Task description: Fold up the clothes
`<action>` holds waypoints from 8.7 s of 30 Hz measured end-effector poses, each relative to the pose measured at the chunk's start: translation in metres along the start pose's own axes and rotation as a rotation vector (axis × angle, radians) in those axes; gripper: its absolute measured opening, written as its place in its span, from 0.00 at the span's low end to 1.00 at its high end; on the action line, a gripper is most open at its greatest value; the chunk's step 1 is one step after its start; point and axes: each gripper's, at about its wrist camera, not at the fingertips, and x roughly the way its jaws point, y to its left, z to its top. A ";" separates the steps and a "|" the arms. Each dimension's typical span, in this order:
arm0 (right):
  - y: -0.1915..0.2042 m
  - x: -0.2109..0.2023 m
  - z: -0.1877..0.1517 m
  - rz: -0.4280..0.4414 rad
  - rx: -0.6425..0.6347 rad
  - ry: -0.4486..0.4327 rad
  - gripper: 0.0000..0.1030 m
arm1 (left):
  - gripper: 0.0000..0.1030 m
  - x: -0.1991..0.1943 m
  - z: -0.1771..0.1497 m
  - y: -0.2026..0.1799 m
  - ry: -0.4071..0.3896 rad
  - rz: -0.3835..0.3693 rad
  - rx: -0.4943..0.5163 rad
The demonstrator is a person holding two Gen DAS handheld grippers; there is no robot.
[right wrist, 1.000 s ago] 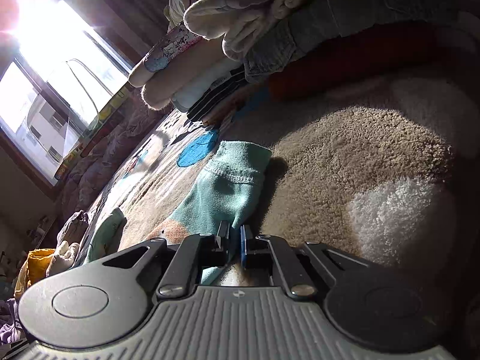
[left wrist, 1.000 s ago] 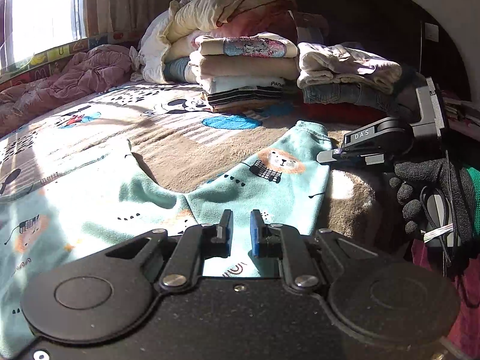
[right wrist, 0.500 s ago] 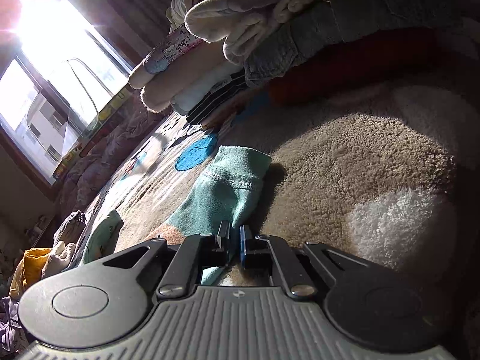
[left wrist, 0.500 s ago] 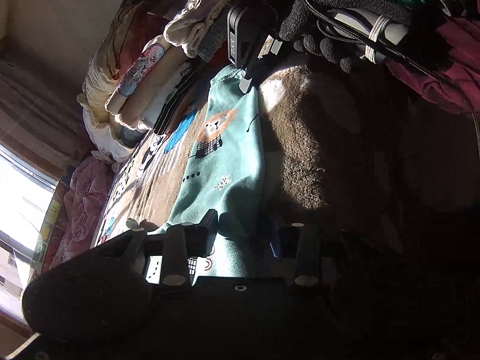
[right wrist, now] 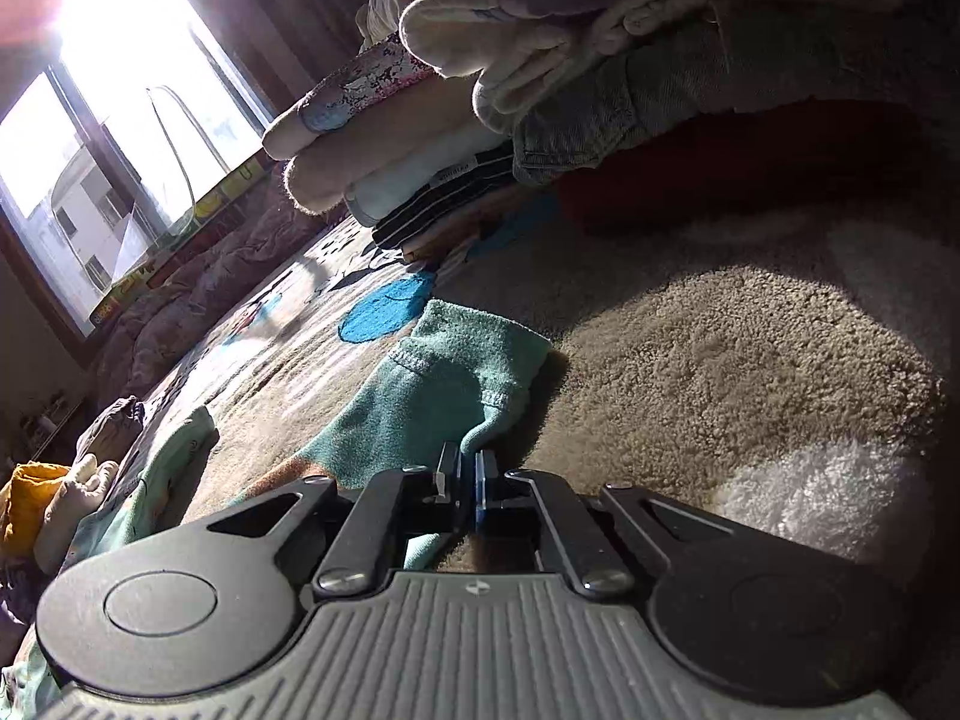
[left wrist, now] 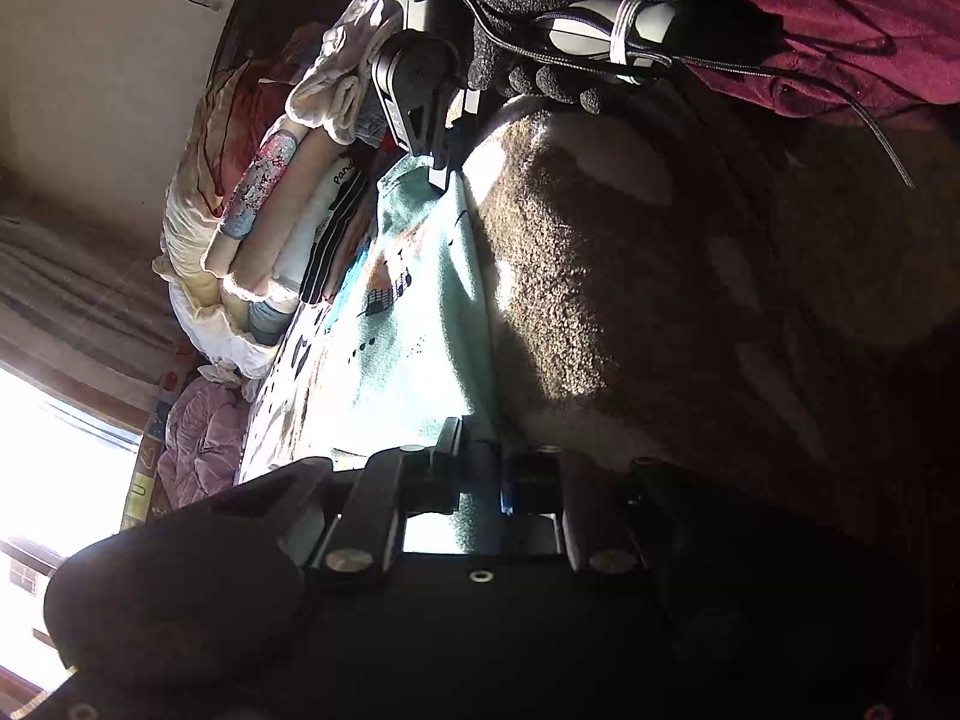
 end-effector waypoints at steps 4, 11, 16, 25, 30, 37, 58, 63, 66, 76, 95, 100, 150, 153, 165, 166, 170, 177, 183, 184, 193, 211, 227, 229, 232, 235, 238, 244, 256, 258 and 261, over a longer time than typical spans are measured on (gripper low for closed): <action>-0.005 -0.008 0.001 0.023 0.066 -0.019 0.04 | 0.26 -0.006 0.011 0.000 0.004 0.065 -0.006; -0.012 -0.029 0.005 0.036 0.135 -0.064 0.16 | 0.34 -0.002 0.039 -0.011 -0.028 0.111 0.059; -0.008 -0.027 0.004 0.041 0.114 -0.052 0.19 | 0.24 0.018 0.039 -0.002 0.040 0.062 0.017; -0.011 -0.018 0.003 0.040 0.126 -0.028 0.18 | 0.17 0.031 0.035 0.043 0.037 -0.163 -0.195; -0.012 -0.015 0.004 0.042 0.118 -0.025 0.17 | 0.20 0.037 0.029 0.055 0.028 -0.229 -0.346; -0.011 -0.010 0.004 0.040 0.105 -0.024 0.17 | 0.00 0.022 0.047 0.032 -0.024 -0.271 -0.321; 0.077 -0.069 -0.024 0.296 -0.338 -0.017 0.20 | 0.04 -0.004 0.006 0.093 -0.026 -0.175 -0.709; 0.102 -0.042 -0.067 0.266 -0.532 0.276 0.14 | 0.03 0.020 -0.002 0.067 0.058 -0.260 -0.668; 0.104 -0.053 -0.066 0.231 -0.586 0.233 0.03 | 0.04 0.014 -0.002 0.071 0.048 -0.281 -0.675; 0.135 -0.074 -0.093 0.330 -0.799 0.167 0.16 | 0.08 0.011 -0.037 0.092 0.102 -0.208 -0.879; 0.090 -0.026 -0.023 0.049 -0.445 0.093 0.17 | 0.09 0.009 -0.055 0.090 0.114 -0.216 -0.928; 0.101 -0.023 -0.031 0.124 -0.497 0.057 0.25 | 0.11 0.009 -0.059 0.095 0.102 -0.243 -0.966; 0.212 0.238 0.052 0.347 -0.384 0.395 0.31 | 0.11 0.072 -0.404 0.272 0.159 -0.041 -2.064; 0.218 0.219 0.060 0.201 -0.485 0.287 0.36 | 0.14 0.061 -0.395 0.279 0.179 0.058 -2.001; 0.245 0.246 0.029 0.283 -0.573 0.432 0.33 | 0.06 0.090 -0.372 0.282 0.307 0.054 -1.758; 0.250 0.244 0.032 0.264 -0.584 0.435 0.31 | 0.06 0.084 -0.374 0.284 0.292 0.057 -1.777; 0.262 0.214 0.038 0.208 -0.633 0.378 0.33 | 0.16 0.033 -0.373 0.292 0.267 0.155 -1.797; 0.275 0.090 -0.002 0.405 -0.631 0.324 0.33 | 0.35 -0.093 -0.343 0.264 0.328 0.481 -1.730; 0.314 0.017 -0.094 0.576 -0.747 0.361 0.34 | 0.53 -0.185 -0.369 0.209 0.508 0.849 -1.894; 0.322 0.010 -0.108 0.602 -0.767 0.374 0.34 | 0.53 -0.199 -0.376 0.200 0.509 0.885 -1.940; 0.395 -0.025 -0.197 0.713 -0.930 0.393 0.31 | 0.53 -0.240 -0.434 0.143 0.278 0.893 -2.269; 0.392 -0.010 -0.212 0.639 -0.882 0.392 0.34 | 0.06 -0.230 -0.447 0.161 0.320 0.918 -2.039; 0.410 -0.054 -0.271 0.713 -1.191 0.311 0.42 | 0.39 -0.175 -0.388 0.141 -0.011 0.096 -2.170; 0.407 -0.056 -0.280 0.708 -1.196 0.311 0.42 | 0.06 -0.165 -0.376 0.138 0.178 0.141 -2.055; 0.402 -0.063 -0.281 0.712 -1.221 0.300 0.42 | 0.03 -0.199 -0.409 0.131 0.168 0.401 -2.208; 0.396 -0.067 -0.279 0.715 -1.204 0.294 0.42 | 0.29 -0.215 -0.407 0.135 0.077 0.434 -2.233; 0.398 -0.071 -0.283 0.723 -1.191 0.283 0.42 | 0.40 -0.191 -0.374 0.143 -0.053 0.247 -2.199; 0.396 -0.070 -0.291 0.715 -1.161 0.277 0.40 | 0.39 -0.108 -0.345 0.149 -0.020 -0.017 -2.159; 0.381 -0.078 -0.278 0.756 -1.151 0.318 0.41 | 0.27 -0.197 -0.447 0.152 -0.008 0.647 -2.368; 0.378 -0.083 -0.279 0.758 -1.153 0.315 0.42 | 0.62 -0.198 -0.437 0.154 -0.105 0.596 -2.357; 0.372 -0.094 -0.278 0.777 -1.169 0.307 0.41 | 0.66 -0.178 -0.412 0.162 -0.239 0.317 -2.326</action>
